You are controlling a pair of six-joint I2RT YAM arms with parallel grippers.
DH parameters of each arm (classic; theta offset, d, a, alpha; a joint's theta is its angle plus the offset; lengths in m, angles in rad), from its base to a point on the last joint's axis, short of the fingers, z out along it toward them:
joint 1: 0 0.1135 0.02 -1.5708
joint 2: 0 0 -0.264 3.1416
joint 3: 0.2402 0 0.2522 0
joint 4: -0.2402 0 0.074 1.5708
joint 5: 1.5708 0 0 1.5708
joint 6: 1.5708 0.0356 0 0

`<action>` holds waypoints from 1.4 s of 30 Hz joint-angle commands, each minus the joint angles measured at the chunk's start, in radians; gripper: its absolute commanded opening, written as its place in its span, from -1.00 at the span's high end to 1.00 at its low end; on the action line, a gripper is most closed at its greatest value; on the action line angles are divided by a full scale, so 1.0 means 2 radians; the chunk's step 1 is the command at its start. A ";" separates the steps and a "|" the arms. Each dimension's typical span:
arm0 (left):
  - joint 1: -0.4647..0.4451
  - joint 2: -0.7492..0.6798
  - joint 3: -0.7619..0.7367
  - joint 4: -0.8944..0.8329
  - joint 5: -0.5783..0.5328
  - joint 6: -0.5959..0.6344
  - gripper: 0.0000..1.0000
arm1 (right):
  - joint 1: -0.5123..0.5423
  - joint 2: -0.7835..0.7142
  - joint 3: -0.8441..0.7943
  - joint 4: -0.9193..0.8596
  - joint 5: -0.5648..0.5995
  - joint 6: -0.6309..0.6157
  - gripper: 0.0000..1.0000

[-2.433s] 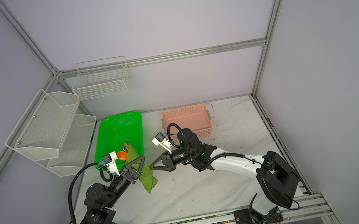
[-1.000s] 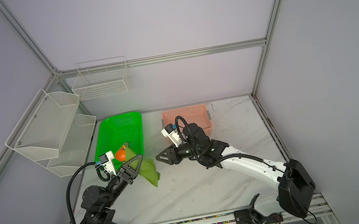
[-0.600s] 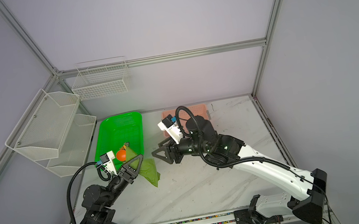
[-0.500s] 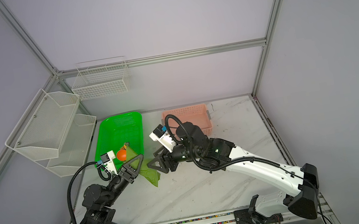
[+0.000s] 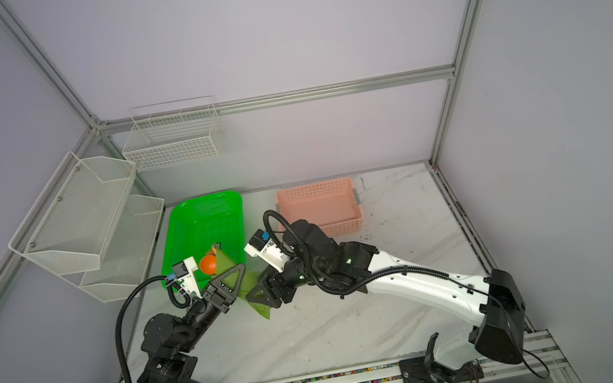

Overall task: Place the utensils on the paper napkin and roll it up
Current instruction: 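Move the right gripper back and squeeze the green roll's middle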

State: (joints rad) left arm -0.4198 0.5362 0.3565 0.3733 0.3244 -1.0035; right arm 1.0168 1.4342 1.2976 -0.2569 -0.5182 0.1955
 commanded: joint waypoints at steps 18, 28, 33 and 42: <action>0.003 -0.004 0.029 0.035 0.011 -0.005 1.00 | 0.003 0.027 -0.010 0.063 -0.046 0.006 -0.02; 0.003 0.000 0.029 0.042 0.012 -0.005 1.00 | 0.007 0.040 -0.023 0.091 -0.083 0.017 0.13; 0.003 -0.003 0.027 0.042 0.009 -0.006 1.00 | 0.007 0.042 -0.029 0.112 -0.101 0.024 0.24; 0.003 -0.004 0.025 0.043 0.010 -0.008 1.00 | 0.007 0.050 -0.035 0.131 -0.108 0.033 0.67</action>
State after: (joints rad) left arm -0.4191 0.5293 0.3565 0.4038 0.3534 -1.0122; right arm 1.0084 1.5173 1.2400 -0.0364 -0.6582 0.2680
